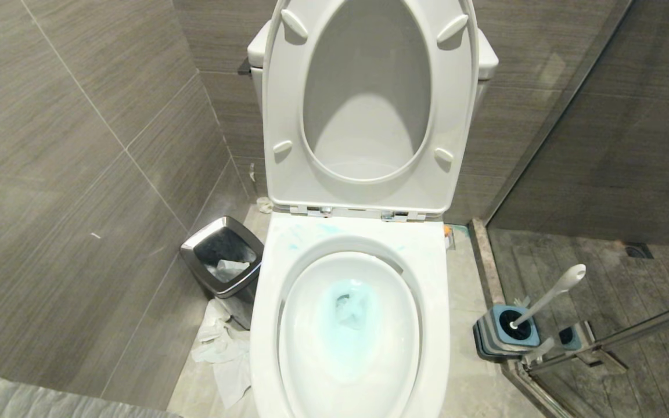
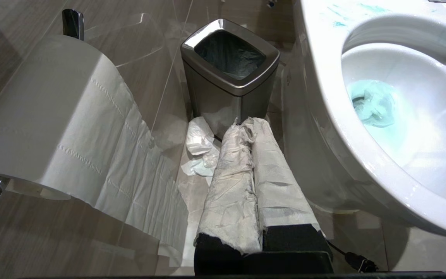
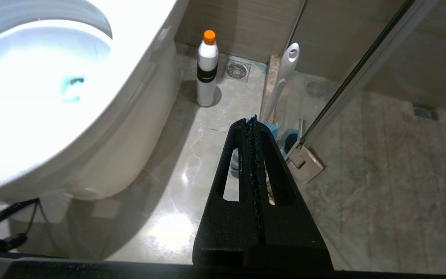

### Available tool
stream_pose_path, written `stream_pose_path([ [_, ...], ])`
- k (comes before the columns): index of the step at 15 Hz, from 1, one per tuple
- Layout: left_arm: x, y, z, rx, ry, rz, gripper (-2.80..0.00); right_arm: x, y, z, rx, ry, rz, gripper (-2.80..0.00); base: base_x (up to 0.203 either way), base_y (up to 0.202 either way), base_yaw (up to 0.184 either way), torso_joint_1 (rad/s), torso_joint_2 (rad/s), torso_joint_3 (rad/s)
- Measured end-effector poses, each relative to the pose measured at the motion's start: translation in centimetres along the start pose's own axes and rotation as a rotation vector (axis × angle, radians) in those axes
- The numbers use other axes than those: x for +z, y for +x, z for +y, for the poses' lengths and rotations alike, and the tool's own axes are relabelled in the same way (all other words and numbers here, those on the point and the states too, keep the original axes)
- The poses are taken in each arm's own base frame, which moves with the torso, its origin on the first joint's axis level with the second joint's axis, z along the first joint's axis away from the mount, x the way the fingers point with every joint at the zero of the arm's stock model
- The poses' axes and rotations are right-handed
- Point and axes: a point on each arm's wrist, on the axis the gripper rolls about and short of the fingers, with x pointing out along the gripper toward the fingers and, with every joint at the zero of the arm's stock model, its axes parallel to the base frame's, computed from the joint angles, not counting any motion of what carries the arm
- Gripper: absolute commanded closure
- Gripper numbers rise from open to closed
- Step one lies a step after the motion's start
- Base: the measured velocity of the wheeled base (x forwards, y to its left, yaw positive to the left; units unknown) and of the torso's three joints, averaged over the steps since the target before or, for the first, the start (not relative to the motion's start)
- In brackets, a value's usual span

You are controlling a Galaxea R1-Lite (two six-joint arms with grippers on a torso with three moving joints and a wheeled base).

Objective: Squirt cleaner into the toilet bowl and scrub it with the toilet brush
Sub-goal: Flush the toilet

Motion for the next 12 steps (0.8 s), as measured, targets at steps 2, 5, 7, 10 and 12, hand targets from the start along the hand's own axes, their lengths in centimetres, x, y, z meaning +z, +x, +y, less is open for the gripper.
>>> stream_pose_path([
  [2, 0.00, 0.00, 0.00, 0.000, 0.000, 0.000, 0.00, 0.01, 0.00, -0.01, -0.006, 0.047, 0.000, 0.00, 0.000, 0.000, 0.000, 0.000, 0.00, 0.000],
  [5, 0.00, 0.00, 0.00, 0.000, 0.000, 0.000, 0.00, 0.01, 0.00, -0.02, -0.007, 0.053, 0.000, 0.00, 0.000, 0.000, 0.000, 0.000, 0.00, 0.000],
  [7, 0.00, 0.00, 0.00, -0.001, 0.000, 0.000, 0.00, 0.01, 0.00, -0.02, -0.008, 0.054, 0.000, 0.00, 0.000, 0.000, 0.000, 0.000, 0.00, 0.000],
  [10, 0.00, 0.00, 0.00, 0.000, 0.000, 0.000, 0.00, 0.01, 0.00, -0.02, -0.007, 0.054, -0.001, 0.00, 0.000, 0.000, 0.000, 0.000, 0.00, 0.000],
  [12, 0.00, 0.00, 0.00, 0.000, 0.000, 0.000, 0.00, 0.01, 0.00, -0.02, -0.007, 0.054, -0.001, 0.00, 0.000, 0.000, 0.000, 0.000, 0.00, 0.000],
])
